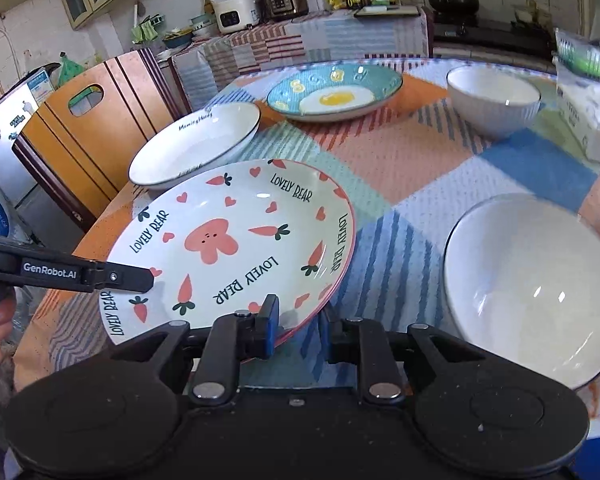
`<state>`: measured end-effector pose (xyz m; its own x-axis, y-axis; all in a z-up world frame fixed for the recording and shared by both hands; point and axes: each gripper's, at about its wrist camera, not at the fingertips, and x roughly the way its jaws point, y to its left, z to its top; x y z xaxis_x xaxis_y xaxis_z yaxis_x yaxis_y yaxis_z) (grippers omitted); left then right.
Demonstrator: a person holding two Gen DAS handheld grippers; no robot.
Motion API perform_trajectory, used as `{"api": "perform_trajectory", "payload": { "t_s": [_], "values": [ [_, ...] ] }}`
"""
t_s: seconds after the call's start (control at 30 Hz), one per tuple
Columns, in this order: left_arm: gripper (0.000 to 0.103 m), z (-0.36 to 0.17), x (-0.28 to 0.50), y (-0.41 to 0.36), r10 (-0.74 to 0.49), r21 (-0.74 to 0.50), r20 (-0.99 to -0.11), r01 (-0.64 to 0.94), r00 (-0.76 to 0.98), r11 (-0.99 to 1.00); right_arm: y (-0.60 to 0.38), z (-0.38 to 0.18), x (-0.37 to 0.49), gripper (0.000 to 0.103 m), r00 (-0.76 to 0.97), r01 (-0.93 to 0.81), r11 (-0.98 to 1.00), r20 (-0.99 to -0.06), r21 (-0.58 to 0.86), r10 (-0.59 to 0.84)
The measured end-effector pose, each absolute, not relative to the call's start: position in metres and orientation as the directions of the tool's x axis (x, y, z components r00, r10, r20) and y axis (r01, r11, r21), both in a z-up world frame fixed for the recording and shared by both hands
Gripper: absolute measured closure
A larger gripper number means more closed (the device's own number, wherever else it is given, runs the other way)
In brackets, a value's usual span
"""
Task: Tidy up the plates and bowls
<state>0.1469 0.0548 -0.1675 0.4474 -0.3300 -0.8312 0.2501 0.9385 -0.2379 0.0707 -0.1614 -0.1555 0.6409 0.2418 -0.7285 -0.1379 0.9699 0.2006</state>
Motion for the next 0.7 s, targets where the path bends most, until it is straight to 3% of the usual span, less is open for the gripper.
{"api": "perform_trajectory", "payload": {
  "t_s": [0.2,0.7],
  "values": [
    [0.080,-0.162,0.173,0.042,-0.390,-0.310,-0.809,0.245,0.439,0.919,-0.185,-0.135,0.102,0.078,0.654,-0.141,0.974,-0.721,0.179,0.228],
    [0.080,-0.183,0.218,0.011,-0.464,-0.401,-0.801,0.238,0.377,0.885,-0.217,-0.152,0.176,0.081,0.593,-0.120,0.986,-0.788,0.116,0.165]
  ]
}}
